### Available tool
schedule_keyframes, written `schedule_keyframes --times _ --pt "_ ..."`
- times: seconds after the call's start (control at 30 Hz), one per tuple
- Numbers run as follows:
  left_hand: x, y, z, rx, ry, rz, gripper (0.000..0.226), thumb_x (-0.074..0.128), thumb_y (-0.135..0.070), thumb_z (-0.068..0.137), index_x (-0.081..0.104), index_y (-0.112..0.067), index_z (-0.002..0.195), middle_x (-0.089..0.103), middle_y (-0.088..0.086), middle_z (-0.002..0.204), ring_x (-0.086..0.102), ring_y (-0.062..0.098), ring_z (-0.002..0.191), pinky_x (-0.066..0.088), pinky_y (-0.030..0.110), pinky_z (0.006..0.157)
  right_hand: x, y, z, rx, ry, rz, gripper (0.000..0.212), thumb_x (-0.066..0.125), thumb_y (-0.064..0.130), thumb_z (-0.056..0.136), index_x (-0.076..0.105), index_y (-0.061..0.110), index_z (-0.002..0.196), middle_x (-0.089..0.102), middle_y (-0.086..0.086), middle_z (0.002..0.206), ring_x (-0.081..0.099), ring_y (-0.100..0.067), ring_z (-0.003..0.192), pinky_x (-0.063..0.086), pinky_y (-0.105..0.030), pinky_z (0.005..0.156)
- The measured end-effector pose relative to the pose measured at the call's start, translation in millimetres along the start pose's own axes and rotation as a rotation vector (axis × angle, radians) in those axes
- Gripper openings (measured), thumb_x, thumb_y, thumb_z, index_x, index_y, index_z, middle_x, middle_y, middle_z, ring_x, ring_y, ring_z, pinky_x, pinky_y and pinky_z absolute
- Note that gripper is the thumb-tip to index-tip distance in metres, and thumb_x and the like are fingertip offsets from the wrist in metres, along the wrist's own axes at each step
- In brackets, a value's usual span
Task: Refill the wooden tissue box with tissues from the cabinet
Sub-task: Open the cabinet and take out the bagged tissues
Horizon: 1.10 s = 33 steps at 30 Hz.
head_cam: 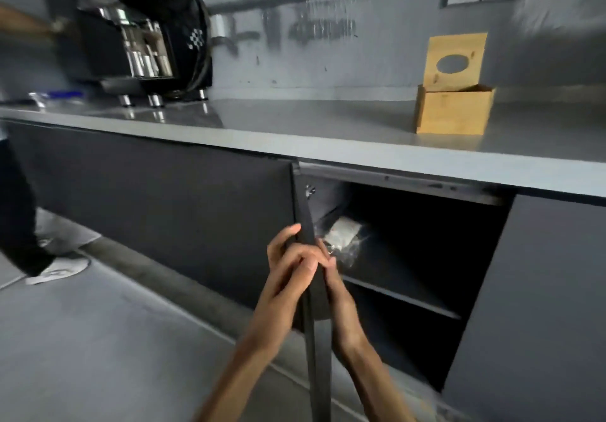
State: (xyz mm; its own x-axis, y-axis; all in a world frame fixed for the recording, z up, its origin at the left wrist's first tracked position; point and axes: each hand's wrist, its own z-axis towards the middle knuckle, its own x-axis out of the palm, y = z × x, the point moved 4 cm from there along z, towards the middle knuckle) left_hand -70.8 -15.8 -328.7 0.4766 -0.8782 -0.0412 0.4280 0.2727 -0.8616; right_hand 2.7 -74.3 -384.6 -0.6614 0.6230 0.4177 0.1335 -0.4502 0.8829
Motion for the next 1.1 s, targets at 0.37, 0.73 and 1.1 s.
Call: schedule_keyframes --times 0.37,0.73,1.1 --pt "-135.3 -20.5 1.4 -0.718 0.088 -0.16 0.038 0.037 -0.016 0.097 0.058 -0.029 0.127 0.071 -0.007 0.117 0.068 0.006 0.102 0.055 0.019 0.084 124.6 -83.0 21.8 -0.202 -0.386 -0.277 0.055 0.026 0.046 0.099 0.022 0.029 0.152 0.02 0.015 0.16 0.017 0.002 0.145 0.018 -0.04 0.121" --pt "-124.9 5.0 92.6 -0.51 -0.131 1.602 0.055 0.048 -0.054 0.091 0.046 -0.008 0.121 0.061 0.017 0.119 0.057 0.037 0.109 0.041 0.044 0.088 84.0 -88.2 62.5 -0.221 0.141 -0.794 0.047 0.043 0.032 0.096 0.041 0.032 0.143 0.048 0.006 0.145 0.043 -0.009 0.134 0.034 -0.027 0.111" --pt "-107.5 71.3 132.5 -0.212 -0.531 1.797 0.063 0.054 -0.052 0.085 0.045 -0.001 0.121 0.054 0.018 0.109 0.047 0.038 0.111 0.027 0.06 0.109 -88.5 -137.8 53.7 0.357 -0.112 -0.629 0.031 0.048 -0.014 0.086 0.073 0.002 0.092 0.071 0.001 0.063 0.064 -0.008 0.058 0.046 -0.017 0.057"
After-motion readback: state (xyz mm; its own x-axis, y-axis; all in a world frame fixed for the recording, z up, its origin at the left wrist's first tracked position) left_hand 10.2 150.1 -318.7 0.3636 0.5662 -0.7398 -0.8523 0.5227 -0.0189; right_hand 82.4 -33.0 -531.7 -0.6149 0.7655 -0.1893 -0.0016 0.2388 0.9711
